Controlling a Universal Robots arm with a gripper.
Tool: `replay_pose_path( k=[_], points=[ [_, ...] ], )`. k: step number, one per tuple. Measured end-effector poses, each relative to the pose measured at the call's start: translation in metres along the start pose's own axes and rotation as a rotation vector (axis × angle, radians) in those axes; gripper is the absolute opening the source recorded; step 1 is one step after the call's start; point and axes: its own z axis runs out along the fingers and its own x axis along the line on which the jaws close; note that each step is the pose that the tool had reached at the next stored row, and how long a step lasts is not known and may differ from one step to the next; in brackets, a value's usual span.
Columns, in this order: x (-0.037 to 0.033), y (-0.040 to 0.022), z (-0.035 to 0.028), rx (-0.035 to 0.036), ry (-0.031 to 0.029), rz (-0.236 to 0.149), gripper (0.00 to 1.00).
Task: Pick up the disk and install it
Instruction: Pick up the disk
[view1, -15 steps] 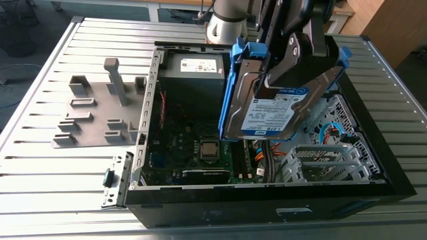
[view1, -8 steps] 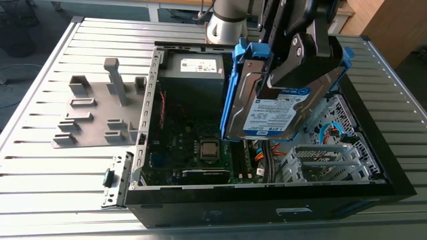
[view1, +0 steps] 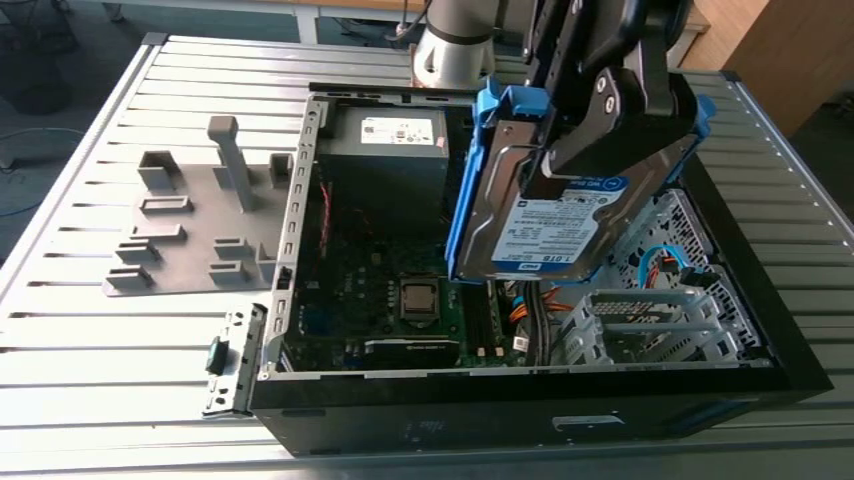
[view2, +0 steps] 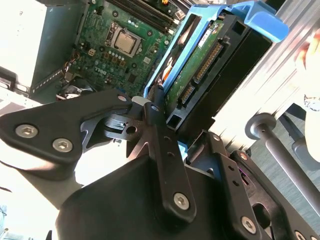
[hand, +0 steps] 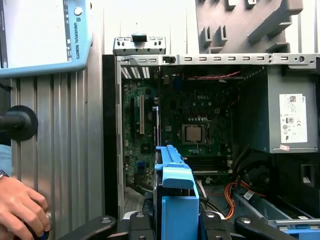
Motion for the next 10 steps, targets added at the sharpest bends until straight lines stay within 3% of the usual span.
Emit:
replay_pose_path(
  k=[10],
  points=[
    [0.0004,-0.0038,0.0,0.0001,0.001,0.0,0.37]
  ],
)
